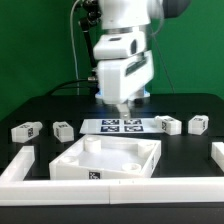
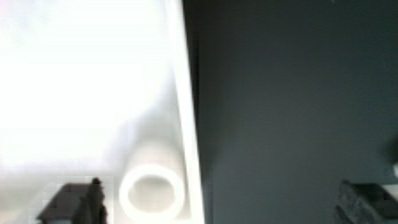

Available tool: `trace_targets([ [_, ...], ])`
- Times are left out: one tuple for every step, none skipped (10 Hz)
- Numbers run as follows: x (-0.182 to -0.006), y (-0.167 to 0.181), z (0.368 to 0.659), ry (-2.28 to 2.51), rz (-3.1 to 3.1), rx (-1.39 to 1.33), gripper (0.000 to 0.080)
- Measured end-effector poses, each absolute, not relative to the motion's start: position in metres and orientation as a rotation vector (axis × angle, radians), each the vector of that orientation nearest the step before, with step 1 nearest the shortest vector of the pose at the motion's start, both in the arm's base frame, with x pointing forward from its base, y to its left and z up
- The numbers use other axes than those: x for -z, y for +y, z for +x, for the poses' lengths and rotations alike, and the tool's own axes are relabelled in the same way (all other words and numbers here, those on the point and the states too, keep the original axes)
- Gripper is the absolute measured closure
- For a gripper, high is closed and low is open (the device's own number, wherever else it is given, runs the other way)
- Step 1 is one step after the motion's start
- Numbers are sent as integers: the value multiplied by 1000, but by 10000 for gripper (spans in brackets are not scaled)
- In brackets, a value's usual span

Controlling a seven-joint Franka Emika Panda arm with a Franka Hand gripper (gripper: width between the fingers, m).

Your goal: Assemble square table

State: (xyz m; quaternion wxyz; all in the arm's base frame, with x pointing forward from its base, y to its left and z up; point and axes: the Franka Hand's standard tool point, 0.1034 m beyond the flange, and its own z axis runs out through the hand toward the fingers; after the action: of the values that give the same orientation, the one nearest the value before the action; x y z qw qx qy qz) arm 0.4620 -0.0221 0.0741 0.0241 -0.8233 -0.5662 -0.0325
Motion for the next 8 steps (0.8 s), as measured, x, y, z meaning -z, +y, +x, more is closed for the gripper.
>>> trace_targets([
  [-66,-36,458,-1809,-2565,166,150],
  [-56,-40,454,-1793,-2576,164,150],
  [-48,-40,455,-1779,-2577,156,150],
  [-45,-38,461,-1783,-2575,156,150],
  [-39,-35,464,-1767,-2575,143,150],
  [-29,-33,466,-1740,-2574,126,150],
  [-19,-30,467,-1719,-2573,115,150],
  [-11,-26,469,-1719,-2572,124,150],
])
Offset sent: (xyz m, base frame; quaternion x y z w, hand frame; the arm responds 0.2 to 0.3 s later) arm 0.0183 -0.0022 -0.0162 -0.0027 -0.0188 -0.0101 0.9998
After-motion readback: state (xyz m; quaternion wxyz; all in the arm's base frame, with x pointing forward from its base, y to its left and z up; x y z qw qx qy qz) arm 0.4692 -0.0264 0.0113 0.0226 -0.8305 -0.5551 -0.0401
